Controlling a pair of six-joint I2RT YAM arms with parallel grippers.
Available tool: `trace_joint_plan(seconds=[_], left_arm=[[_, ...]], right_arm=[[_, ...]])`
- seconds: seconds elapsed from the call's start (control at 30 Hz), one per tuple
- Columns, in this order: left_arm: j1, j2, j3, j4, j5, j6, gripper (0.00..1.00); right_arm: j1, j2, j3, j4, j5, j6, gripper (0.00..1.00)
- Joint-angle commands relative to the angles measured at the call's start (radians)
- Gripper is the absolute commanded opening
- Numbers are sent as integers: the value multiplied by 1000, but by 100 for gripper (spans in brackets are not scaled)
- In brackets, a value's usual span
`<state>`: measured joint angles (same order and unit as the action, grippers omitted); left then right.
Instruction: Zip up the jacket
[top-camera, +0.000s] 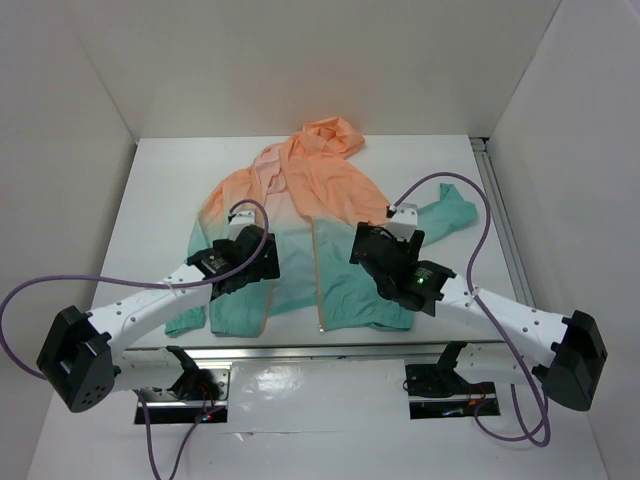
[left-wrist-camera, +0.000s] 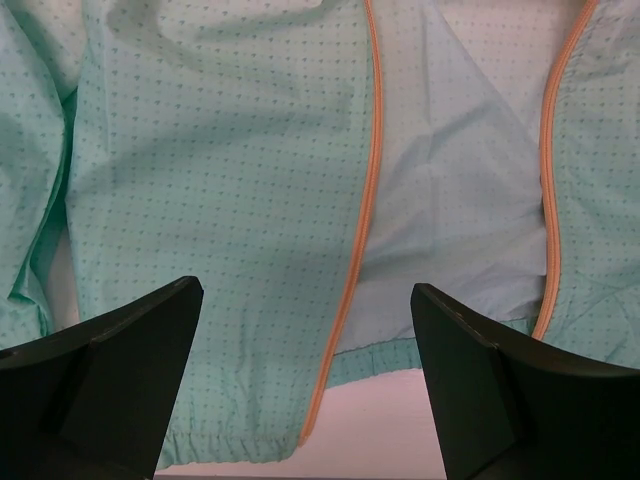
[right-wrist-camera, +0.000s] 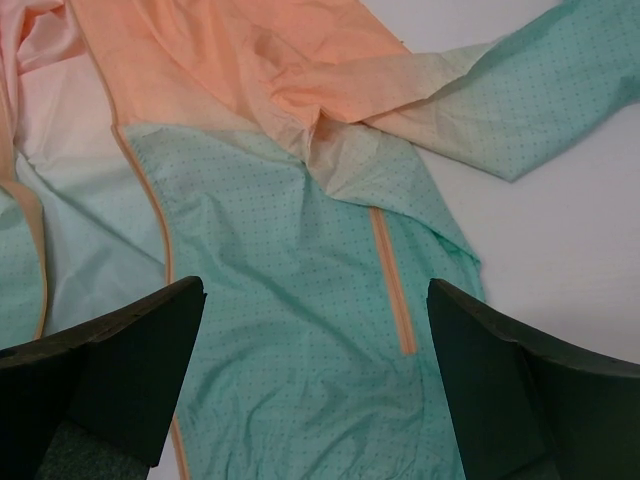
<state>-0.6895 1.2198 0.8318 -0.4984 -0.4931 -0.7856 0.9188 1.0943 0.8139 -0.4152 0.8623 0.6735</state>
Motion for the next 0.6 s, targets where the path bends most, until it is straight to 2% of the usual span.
trace_joint_plan(seconds=[0.0,0.2,0.33,0.4,0.47,0.57], left_arm=[[2,-31,-2,23,-4,2,99],[11,-68,-11,23,-22,-18,99],[11,-57,-25,-20,-61,-111,96],[11,-57,-36,-20,-61,-112,92],[11,-36,-36,-20,-61,-112,92],[11,-13,-26,4,3,-8,92]], right_arm=[[8,16,62,-71,56,72,100],[31,47,50,-36,34,19,100],[31,56,34,-17,34,40,100],[31,56,34,-17,24,50,100],[31,78,34,-45,24,64,100],[31,87,60,-88,24,110,100]])
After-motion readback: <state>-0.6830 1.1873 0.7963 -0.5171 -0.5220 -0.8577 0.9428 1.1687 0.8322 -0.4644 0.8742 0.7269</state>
